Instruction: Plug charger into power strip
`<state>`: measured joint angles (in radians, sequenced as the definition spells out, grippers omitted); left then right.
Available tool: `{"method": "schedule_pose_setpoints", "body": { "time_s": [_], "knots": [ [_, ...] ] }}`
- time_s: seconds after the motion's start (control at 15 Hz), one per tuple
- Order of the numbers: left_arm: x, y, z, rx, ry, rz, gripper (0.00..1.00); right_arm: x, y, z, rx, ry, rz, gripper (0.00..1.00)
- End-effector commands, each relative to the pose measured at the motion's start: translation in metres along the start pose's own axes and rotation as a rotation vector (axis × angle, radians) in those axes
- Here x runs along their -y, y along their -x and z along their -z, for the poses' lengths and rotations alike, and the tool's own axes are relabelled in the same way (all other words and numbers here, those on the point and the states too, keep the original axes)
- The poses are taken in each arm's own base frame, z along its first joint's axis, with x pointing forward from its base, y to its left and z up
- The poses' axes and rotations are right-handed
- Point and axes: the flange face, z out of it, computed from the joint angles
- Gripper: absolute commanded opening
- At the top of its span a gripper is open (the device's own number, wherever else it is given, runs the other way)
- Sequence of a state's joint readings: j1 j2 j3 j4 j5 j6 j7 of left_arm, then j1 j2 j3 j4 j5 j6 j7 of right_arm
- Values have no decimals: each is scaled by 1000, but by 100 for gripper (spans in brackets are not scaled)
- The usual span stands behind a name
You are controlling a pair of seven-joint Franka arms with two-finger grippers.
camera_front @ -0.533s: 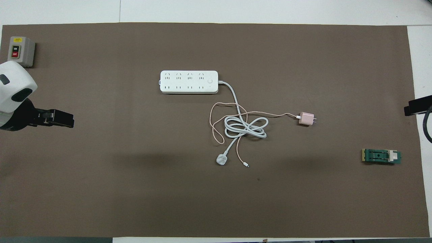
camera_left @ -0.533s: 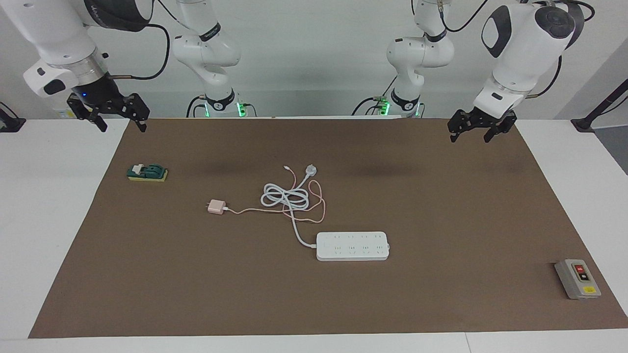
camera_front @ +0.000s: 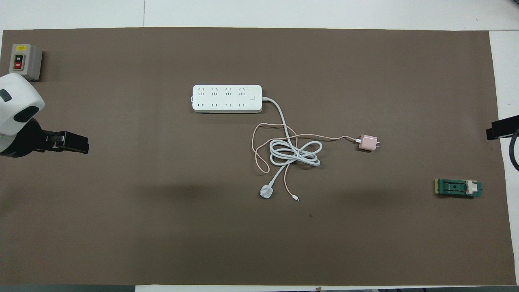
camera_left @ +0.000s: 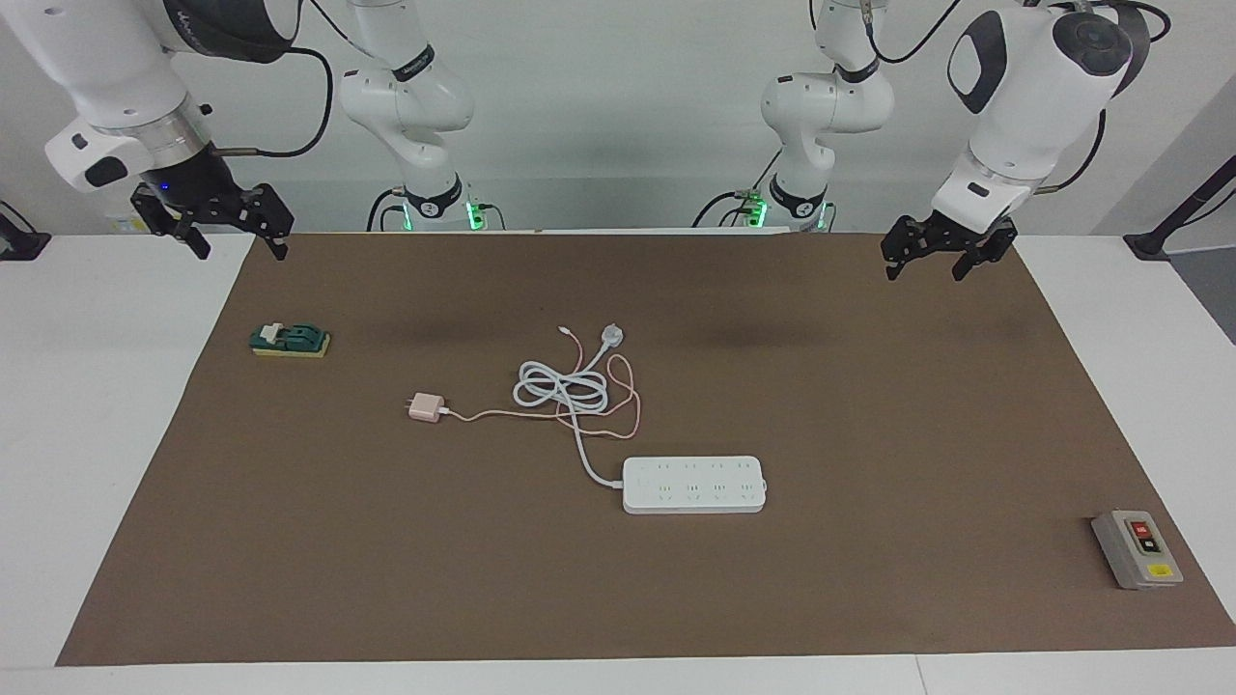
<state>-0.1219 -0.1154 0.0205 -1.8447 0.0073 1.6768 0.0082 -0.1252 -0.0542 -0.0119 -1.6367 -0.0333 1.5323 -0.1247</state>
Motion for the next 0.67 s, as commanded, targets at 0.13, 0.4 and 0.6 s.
{"method": "schedule_pose_setpoints", "body": {
  "time_s": [0.13,0.4,0.6],
  "knots": [
    [3,-1,5,-11,4,-10,100,-1,12,-2,50,-13,-33,100],
    [3,-1,5,-11,4,-10,100,8,10,-10,70,-92,-303,100],
    [3,-1,5,-11,4,-10,100,12,4,-38,141,-209,-568,100]
  ]
}}
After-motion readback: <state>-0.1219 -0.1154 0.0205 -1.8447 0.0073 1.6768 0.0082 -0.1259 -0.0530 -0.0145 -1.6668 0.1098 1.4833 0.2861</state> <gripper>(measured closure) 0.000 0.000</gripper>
